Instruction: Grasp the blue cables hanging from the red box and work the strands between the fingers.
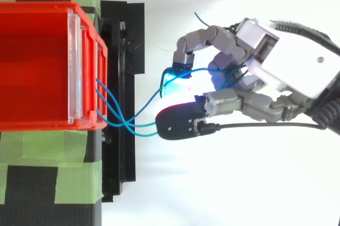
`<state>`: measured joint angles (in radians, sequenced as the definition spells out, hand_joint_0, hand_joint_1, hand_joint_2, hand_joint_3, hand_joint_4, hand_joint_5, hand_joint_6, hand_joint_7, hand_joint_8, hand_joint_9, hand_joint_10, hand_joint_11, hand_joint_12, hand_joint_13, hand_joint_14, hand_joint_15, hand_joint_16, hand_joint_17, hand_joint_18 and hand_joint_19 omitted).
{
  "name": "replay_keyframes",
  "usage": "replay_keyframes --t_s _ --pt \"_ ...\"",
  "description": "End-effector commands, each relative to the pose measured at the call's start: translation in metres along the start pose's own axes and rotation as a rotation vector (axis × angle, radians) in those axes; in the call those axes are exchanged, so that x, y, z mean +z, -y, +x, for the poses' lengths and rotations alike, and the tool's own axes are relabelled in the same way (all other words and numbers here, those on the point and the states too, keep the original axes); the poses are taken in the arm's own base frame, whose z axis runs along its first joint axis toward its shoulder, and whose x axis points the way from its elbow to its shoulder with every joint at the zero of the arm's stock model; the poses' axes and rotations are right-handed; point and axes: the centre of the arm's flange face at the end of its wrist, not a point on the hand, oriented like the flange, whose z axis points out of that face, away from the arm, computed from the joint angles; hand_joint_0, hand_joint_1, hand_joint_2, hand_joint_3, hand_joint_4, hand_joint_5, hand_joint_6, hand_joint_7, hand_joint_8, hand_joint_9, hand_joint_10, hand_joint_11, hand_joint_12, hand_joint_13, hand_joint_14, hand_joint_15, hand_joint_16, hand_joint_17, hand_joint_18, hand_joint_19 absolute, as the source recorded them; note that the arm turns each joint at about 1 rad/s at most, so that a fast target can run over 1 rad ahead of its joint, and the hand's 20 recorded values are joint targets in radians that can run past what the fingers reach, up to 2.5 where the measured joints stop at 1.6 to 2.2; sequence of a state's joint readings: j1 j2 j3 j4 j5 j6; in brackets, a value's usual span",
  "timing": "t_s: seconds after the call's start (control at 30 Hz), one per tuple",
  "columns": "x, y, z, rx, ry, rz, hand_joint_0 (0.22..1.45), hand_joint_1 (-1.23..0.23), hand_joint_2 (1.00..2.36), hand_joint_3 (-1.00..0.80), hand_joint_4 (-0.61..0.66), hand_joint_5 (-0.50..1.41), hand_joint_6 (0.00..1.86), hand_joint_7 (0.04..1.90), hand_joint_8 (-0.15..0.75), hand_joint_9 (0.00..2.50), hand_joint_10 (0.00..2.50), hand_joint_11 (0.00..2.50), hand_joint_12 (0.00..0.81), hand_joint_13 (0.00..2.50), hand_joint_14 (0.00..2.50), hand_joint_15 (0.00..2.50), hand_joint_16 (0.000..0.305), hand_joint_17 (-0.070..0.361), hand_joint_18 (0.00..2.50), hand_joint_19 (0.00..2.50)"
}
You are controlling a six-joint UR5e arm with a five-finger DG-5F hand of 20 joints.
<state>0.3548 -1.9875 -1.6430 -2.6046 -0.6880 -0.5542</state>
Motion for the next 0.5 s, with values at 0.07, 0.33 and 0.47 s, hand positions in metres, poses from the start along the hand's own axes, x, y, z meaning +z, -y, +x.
replay_keyframes --t_s 0.07,0.33,0.47 --pt "0.006 -0.011 0.003 -0.016 0.04 -0.053 0.89 -0.57 1.01 -0.79 0.27 -0.03 0.85 1.07 0.428 1.2 2.5 2.5 0.544 1.59 2.5 1.63 0.063 0.141 1.83 0.95" --pt "0.007 -0.002 0.006 -0.05 0.09 -0.018 0.88 -0.57 1.01 -0.83 0.27 -0.04 0.85 1.07 0.428 1.2 2.5 2.5 0.544 1.59 2.5 1.63 0.063 0.141 1.83 0.95" --pt "0.009 0.011 0.014 -0.042 0.084 -0.006 0.88 -0.57 1.01 -0.82 0.27 -0.04 0.85 1.07 0.428 1.2 2.5 2.5 0.544 1.59 2.5 1.63 0.063 0.141 1.83 0.95"
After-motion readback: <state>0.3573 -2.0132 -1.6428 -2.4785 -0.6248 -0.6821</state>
